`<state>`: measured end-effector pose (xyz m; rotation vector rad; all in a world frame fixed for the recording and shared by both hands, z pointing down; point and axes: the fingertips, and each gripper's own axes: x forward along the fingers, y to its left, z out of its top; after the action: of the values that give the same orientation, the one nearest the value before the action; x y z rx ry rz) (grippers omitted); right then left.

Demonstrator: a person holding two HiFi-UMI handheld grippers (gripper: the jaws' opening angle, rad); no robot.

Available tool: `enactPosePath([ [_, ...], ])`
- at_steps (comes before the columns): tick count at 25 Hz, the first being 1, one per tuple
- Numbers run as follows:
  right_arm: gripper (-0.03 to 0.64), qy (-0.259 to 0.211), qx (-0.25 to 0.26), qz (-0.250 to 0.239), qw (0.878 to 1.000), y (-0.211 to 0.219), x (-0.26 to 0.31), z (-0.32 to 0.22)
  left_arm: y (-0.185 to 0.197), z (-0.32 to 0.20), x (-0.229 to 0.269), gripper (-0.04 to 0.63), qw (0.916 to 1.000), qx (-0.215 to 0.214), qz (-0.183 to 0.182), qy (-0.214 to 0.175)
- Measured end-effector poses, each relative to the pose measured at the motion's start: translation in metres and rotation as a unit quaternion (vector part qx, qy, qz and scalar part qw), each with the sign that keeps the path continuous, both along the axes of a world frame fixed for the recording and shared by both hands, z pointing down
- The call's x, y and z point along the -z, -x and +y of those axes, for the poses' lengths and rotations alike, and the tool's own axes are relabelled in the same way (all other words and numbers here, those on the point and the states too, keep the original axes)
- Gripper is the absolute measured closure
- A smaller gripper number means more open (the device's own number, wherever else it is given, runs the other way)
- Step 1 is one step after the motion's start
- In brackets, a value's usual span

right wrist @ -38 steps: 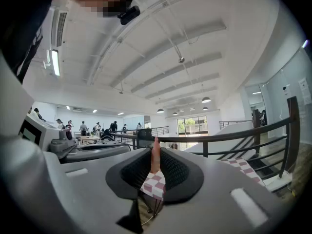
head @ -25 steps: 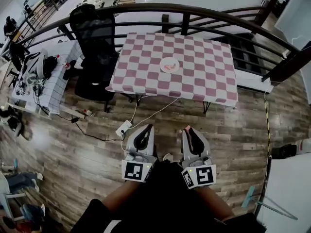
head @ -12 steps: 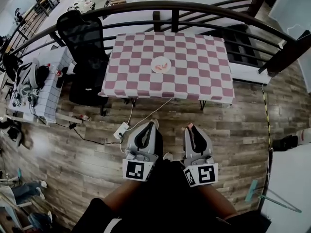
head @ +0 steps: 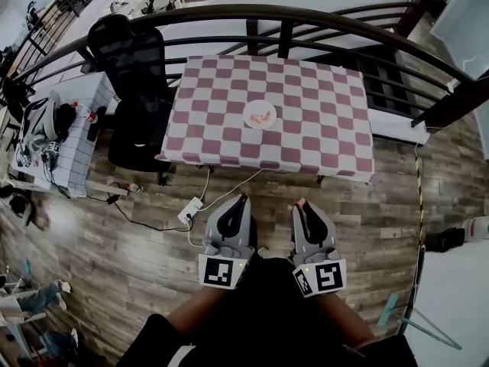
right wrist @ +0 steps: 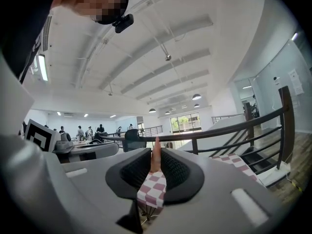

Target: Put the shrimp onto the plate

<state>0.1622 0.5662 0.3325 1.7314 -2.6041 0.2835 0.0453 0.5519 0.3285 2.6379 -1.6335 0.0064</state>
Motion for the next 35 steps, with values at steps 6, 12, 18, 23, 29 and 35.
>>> enactPosePath([
  [6,0.555,0.017,0.023,0.011,1.000,0.029,-0.009,-0.049,0.022,-0.050,-0.009,0.588,0.9999,0.007,0.005,0.007],
  [12,0.555,0.019,0.039,0.022,0.999,0.054,-0.012,-0.109,0.048,-0.109,-0.020,0.588,0.9997,0.013,0.013,0.014],
  [18,0.555,0.026,0.032,0.031,0.999,0.070,-0.011,-0.175,0.067,-0.169,-0.025,0.588,0.9997,0.005,0.020,0.016],
  [23,0.555,0.038,0.022,0.032,0.999,0.079,-0.014,-0.221,0.075,-0.218,-0.021,0.588,0.9996,-0.009,0.022,0.017],
  [29,0.555,0.058,0.022,0.053,0.997,0.091,-0.023,-0.267,0.077,-0.266,-0.025,0.588,0.9989,-0.026,0.030,0.025],
  [35,0.555,0.077,0.008,0.057,0.995,0.088,-0.035,-0.304,0.079,-0.303,-0.032,0.588,0.9978,-0.038,0.037,0.041],
])
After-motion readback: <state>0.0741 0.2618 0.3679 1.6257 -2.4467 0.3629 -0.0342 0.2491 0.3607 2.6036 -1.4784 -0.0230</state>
